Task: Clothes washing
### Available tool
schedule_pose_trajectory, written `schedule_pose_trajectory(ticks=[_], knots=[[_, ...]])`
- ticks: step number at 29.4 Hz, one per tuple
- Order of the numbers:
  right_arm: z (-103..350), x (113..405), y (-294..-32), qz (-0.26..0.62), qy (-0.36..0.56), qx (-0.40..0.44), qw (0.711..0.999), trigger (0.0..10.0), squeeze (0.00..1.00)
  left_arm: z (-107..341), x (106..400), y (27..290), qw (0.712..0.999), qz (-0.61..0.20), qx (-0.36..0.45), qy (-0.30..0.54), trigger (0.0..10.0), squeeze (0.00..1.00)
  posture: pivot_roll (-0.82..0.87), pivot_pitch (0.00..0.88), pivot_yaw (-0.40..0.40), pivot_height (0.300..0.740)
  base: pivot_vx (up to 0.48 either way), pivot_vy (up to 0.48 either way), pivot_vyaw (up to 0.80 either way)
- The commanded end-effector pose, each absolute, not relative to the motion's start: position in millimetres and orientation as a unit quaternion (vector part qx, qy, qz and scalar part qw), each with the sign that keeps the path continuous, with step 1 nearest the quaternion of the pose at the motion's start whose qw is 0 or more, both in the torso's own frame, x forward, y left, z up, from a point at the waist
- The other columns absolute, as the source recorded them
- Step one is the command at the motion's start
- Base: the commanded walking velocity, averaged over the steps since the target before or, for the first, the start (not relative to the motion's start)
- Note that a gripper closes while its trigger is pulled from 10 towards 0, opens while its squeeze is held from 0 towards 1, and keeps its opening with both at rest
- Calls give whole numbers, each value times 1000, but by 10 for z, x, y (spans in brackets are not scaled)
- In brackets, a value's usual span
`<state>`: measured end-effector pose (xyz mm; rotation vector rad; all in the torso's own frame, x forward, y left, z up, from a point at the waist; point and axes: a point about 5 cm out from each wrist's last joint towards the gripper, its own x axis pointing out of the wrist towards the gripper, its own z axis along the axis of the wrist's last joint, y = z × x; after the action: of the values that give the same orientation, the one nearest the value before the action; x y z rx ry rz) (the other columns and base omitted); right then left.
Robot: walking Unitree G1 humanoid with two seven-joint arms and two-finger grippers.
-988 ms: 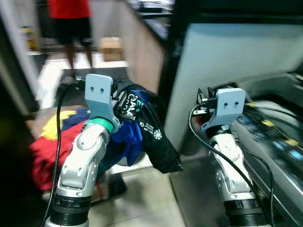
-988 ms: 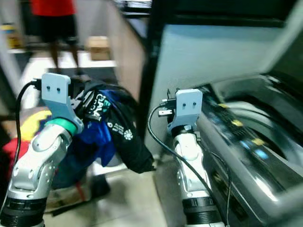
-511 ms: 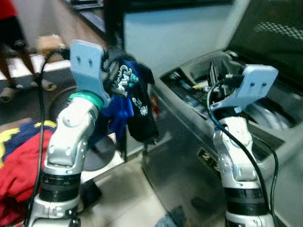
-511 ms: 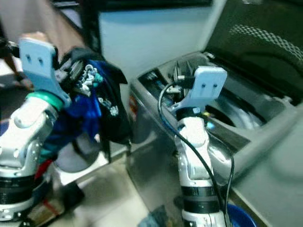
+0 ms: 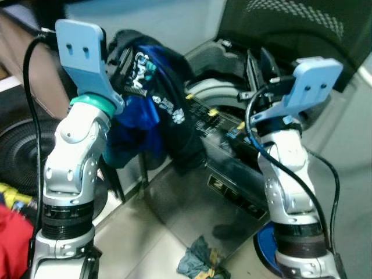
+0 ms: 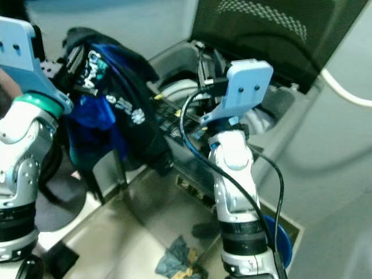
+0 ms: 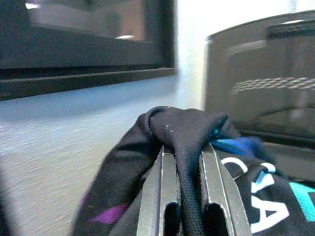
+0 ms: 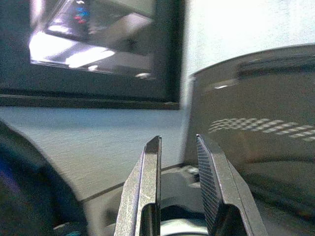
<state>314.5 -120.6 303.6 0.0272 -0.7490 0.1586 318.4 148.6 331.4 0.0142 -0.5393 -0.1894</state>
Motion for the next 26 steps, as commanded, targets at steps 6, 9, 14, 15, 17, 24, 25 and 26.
schedule_pose_trajectory(ticks=[6, 9, 14, 15, 17, 24, 25, 26], knots=[[3064, 3118, -1204, 79, -368, 18, 926, 10000, 0, 3411, 3132, 1488, 953, -90, 8, -290, 10000, 0, 115, 0, 5, 740, 0, 0, -800], [3047, 3124, -1211, 77, -364, 19, 928, 10000, 0, 3409, 3132, 1478, 953, -91, 9, -289, 10000, 0, 115, 0, 5, 740, 0, 0, -800], [3035, 3125, -1212, 77, -361, 18, 929, 10000, 0, 3404, 3136, 1473, 953, -90, 11, -288, 10000, 0, 115, 0, 5, 740, 0, 0, -800], [3030, 3127, -1213, 77, -360, 18, 930, 10000, 0, 3405, 3137, 1473, 954, -89, 11, -287, 10000, 0, 112, 0, 8, 740, 0, 0, -800], [3024, 3130, -1213, 77, -358, 17, 930, 10000, 0, 3408, 3139, 1475, 954, -87, 12, -288, 10000, 0, 114, 0, 7, 740, 0, 0, -800], [3008, 3122, -1190, 82, -358, 12, 930, 10000, 0, 3406, 3142, 1475, 953, -83, 13, -290, 10000, 0, 114, 0, 6, 740, 246, 0, -571], [3004, 3123, -1188, 83, -358, 11, 930, 10000, 0, 3404, 3143, 1474, 953, -83, 14, -291, 10000, 0, 114, 0, 6, 740, 431, 0, 0], [3002, 3124, -1187, 83, -358, 11, 930, 10000, 0, 3403, 3143, 1472, 953, -83, 15, -291, 10000, 0, 114, 0, 6, 740, 431, 0, 0]])
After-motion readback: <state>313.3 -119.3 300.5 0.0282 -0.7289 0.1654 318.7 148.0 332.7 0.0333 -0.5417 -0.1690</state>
